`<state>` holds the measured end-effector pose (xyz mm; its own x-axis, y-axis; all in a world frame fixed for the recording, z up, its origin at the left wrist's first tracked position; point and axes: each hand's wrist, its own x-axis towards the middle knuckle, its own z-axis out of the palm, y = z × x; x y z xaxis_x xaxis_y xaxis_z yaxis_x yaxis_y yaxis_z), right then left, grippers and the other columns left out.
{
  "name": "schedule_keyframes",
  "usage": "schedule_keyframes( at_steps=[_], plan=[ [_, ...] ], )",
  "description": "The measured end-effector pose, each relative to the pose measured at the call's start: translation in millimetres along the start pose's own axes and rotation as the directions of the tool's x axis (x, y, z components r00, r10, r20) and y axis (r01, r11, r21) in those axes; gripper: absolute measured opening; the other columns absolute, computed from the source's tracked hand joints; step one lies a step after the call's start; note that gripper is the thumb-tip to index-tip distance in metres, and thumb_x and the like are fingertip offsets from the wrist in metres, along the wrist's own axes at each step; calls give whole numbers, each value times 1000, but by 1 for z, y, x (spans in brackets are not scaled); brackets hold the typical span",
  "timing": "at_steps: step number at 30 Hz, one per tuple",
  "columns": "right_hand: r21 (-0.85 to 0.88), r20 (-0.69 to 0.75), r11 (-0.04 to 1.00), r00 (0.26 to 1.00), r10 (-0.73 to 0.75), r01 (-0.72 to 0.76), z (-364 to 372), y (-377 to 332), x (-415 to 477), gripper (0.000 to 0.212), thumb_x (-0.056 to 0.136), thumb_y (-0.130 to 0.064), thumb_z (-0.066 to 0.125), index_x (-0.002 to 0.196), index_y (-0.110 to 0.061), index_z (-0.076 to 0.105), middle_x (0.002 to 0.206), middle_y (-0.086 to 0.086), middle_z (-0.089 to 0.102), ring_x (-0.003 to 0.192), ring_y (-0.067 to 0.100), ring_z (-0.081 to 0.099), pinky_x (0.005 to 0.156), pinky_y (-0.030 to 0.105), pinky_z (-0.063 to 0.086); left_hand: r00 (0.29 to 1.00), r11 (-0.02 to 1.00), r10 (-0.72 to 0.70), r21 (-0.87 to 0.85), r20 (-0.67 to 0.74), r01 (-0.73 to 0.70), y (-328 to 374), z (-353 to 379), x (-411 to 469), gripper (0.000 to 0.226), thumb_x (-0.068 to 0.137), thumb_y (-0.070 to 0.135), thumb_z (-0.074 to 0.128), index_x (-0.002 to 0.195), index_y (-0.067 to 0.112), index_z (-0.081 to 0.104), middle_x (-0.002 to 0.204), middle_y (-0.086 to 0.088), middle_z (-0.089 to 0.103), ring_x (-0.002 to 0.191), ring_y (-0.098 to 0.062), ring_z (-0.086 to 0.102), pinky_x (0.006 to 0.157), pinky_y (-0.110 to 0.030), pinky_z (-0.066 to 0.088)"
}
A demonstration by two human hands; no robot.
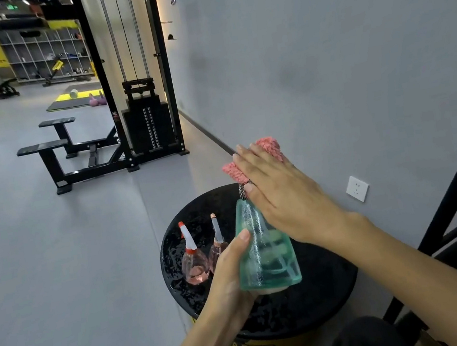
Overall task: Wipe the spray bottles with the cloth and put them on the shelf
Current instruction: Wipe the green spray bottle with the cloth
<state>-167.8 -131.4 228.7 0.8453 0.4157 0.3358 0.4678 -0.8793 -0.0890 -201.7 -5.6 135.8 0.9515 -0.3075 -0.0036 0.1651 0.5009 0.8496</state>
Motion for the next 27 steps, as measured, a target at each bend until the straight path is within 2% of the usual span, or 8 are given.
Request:
schedule_keyframes(
  at_steps=[3,6,8,10,15,20,23,27],
  plan=[
    [3,-44,999,998,47,-47,-2,10,8,53,105,-35,14,154,-23,0,162,-8,-6,147,6,-13,119,28,-10,1000,1000,-12,23,7,12,-1,3,1,39,69,54,68,97,28,77,108,-10,74,94,-27,72,70,-46,59],
    [34,-93,993,989,119,-116,-6,20,22,53,105,-33,18,154,-19,4,163,-6,-2,148,9,-11,121,33,-4,1000,1000,2,23,14,-3,-1,6,1,52,61,55,73,102,24,75,107,-10,74,92,-26,72,65,-42,59],
    [43,-95,993,989,116,-112,-5,20,25,53,105,-32,20,154,-18,5,163,-5,-2,148,10,-10,122,35,-1,1000,999,7,35,16,-7,1,6,1,55,59,58,76,103,25,75,108,-10,73,93,-27,72,63,-40,58],
    [48,-70,997,995,67,-64,0,16,19,53,105,-31,19,154,-19,3,162,-6,-4,148,8,-12,122,31,-4,1000,999,12,37,0,-12,2,3,3,64,54,63,79,106,25,74,113,-12,72,97,-29,71,66,-42,58],
    [90,-44,995,998,-39,43,11,11,1,50,105,-31,18,153,-24,2,161,-10,-3,146,1,-12,121,27,-6,999,1000,-22,-21,-39,21,2,-4,3,45,71,52,67,104,23,75,117,-16,70,100,-34,69,69,-48,60],
    [69,-115,997,993,33,-25,3,25,21,50,106,-31,20,154,-23,7,162,-10,0,147,4,-10,117,25,-8,999,999,-36,-2,-12,36,1,1,1,42,77,47,57,106,21,72,104,-11,74,86,-26,73,53,-37,60],
    [88,-130,994,989,75,-63,-2,25,31,50,106,-30,21,154,-21,11,162,-8,3,148,8,-9,118,26,-7,1000,1000,-12,9,-8,12,1,2,1,41,72,49,66,102,22,75,105,-12,73,88,-27,72,56,-39,58],
    [82,-89,996,996,-14,21,5,10,19,49,106,-30,20,154,-23,10,162,-9,3,148,6,-9,119,28,-9,999,1000,-10,18,-34,11,3,-2,2,42,76,49,59,104,21,75,110,-14,72,94,-30,71,63,-41,58]
  ],
)
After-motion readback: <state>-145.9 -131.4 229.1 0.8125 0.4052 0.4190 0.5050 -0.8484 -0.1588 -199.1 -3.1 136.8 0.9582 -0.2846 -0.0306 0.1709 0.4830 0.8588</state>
